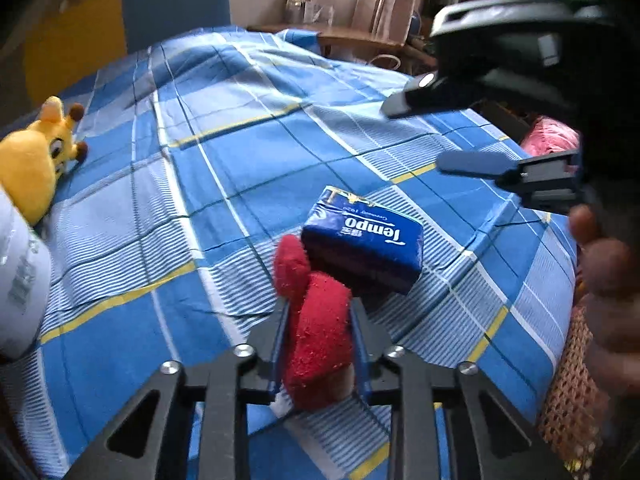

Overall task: Organize soft objects
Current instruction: 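Reach the left gripper to the red sock and grasp it while the right gripper reaches the Tempo pack, then grasp the blue Tempo tissue pack with the right gripper and lift it, then carry the red sock into the tray with the left gripper and release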

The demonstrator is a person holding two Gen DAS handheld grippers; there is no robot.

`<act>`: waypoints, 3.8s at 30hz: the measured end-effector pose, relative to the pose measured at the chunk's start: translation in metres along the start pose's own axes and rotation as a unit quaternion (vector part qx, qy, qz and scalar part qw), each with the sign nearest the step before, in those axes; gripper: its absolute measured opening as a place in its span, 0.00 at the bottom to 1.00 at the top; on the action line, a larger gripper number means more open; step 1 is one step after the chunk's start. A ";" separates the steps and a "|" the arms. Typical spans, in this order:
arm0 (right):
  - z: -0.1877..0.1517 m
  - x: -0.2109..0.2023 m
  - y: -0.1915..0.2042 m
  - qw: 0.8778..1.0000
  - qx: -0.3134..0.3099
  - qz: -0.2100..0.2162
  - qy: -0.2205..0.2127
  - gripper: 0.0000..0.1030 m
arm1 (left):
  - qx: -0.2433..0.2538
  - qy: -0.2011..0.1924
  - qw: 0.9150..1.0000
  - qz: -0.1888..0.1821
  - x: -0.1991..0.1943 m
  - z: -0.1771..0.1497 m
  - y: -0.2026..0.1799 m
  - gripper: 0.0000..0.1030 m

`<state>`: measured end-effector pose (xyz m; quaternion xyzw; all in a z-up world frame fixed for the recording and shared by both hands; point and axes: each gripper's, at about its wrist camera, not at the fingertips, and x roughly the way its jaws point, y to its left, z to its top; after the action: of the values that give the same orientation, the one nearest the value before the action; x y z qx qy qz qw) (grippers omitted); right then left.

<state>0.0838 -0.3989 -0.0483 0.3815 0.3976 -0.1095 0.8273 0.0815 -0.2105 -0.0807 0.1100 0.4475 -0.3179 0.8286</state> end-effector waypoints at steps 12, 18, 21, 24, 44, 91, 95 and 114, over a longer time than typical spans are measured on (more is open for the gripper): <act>-0.021 0.042 0.033 0.986 -0.123 -0.067 0.088 0.53 | -0.060 -0.022 0.998 0.025 -0.060 -0.055 0.060 0.25; -0.019 0.048 0.028 0.985 -0.113 -0.095 0.094 0.54 | -0.056 -0.028 0.997 0.054 -0.068 -0.084 0.067 0.26; -0.023 0.051 0.027 0.985 -0.109 -0.079 0.109 0.55 | -0.048 -0.040 0.996 0.059 -0.069 -0.089 0.065 0.26; -0.027 0.056 0.031 0.982 -0.113 -0.058 0.138 0.57 | -0.043 -0.044 0.996 0.064 -0.068 -0.092 0.063 0.26; -0.062 0.072 0.064 0.941 -0.275 -0.121 0.155 0.51 | -0.060 -0.053 0.994 0.070 -0.064 -0.094 0.065 0.29; -0.085 0.081 0.080 0.926 -0.315 -0.160 0.131 0.51 | -0.188 -0.141 0.960 0.155 -0.205 -0.122 0.140 0.24; -0.087 0.080 0.082 0.925 -0.319 -0.163 0.129 0.52 | -0.223 -0.145 0.949 0.170 -0.216 -0.135 0.165 0.24; -0.090 0.080 0.083 0.923 -0.322 -0.166 0.128 0.52 | -0.376 -0.099 0.915 0.109 -0.207 -0.197 0.251 0.55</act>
<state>0.1255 -0.2676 -0.0980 0.0333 0.5714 -0.0617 0.8176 0.0239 0.1642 -0.0521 -0.1941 0.4347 -0.0428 0.8784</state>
